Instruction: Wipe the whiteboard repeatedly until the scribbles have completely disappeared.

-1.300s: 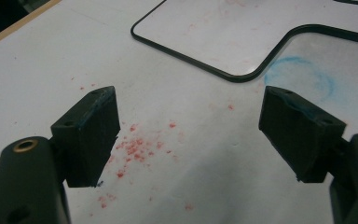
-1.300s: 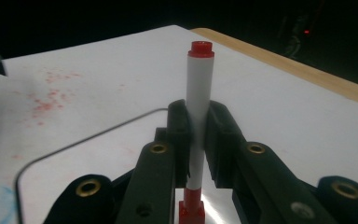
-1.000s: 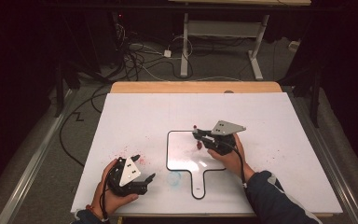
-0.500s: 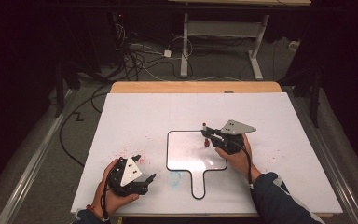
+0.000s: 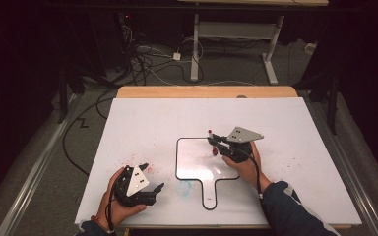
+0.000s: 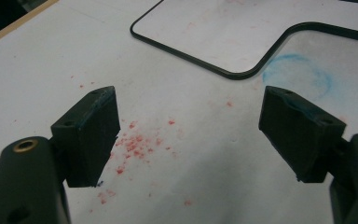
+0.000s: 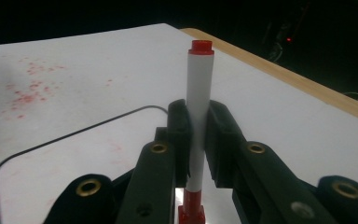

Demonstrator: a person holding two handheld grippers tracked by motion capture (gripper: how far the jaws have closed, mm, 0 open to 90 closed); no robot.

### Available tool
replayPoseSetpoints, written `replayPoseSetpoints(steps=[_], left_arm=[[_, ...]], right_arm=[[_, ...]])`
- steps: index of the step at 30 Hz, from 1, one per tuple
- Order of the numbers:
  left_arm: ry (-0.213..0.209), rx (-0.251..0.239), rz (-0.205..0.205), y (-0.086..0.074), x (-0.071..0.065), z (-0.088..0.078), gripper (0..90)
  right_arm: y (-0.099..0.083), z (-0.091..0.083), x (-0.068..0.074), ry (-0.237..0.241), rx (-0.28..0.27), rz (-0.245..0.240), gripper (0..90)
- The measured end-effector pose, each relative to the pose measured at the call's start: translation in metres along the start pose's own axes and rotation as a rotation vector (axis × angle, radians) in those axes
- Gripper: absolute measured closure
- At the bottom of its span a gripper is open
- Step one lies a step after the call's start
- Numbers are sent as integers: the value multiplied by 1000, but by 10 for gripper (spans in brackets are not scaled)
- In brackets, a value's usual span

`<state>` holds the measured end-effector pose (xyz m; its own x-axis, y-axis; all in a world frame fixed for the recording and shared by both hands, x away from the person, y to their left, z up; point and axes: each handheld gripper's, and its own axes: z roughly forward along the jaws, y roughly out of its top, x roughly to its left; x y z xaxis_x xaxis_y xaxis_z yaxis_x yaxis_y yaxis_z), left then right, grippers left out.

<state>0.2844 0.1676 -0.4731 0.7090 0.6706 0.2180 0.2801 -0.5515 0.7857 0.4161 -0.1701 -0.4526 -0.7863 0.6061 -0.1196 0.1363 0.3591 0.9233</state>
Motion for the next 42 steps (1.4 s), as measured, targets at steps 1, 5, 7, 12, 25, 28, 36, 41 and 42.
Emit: replayPoseSetpoints(steps=[1, 5, 7, 12, 25, 28, 36, 41, 42], left_arm=[[0, 1, 1, 0, 0, 0, 196], [-2, 0, 2, 1, 0, 1, 196], [-2, 3, 6, 1, 0, 1, 196], [-1, -1, 4, 1, 0, 0, 196], [-6, 1, 13, 2, -1, 1, 196], [-5, 0, 12, 1, -1, 0, 196], [-5, 1, 14, 2, -1, 0, 196], [-10, 3, 17, 3, -2, 2, 196], [-11, 2, 18, 3, -2, 2, 196]], right_arm=[[-1, 0, -4, 0, -7, 23, 818], [0, 4, 3, 28, -13, 28, 818], [4, 8, 14, 73, -12, 10, 818], [9, 16, 17, 64, 2, -32, 818], [13, 25, 18, 22, 24, -36, 818], [12, 22, 12, -8, 30, -32, 818], [6, 10, 1, -49, 31, 2, 818], [12, 23, 10, 1, 25, 1, 818], [14, 27, 13, 13, 22, 4, 818]])
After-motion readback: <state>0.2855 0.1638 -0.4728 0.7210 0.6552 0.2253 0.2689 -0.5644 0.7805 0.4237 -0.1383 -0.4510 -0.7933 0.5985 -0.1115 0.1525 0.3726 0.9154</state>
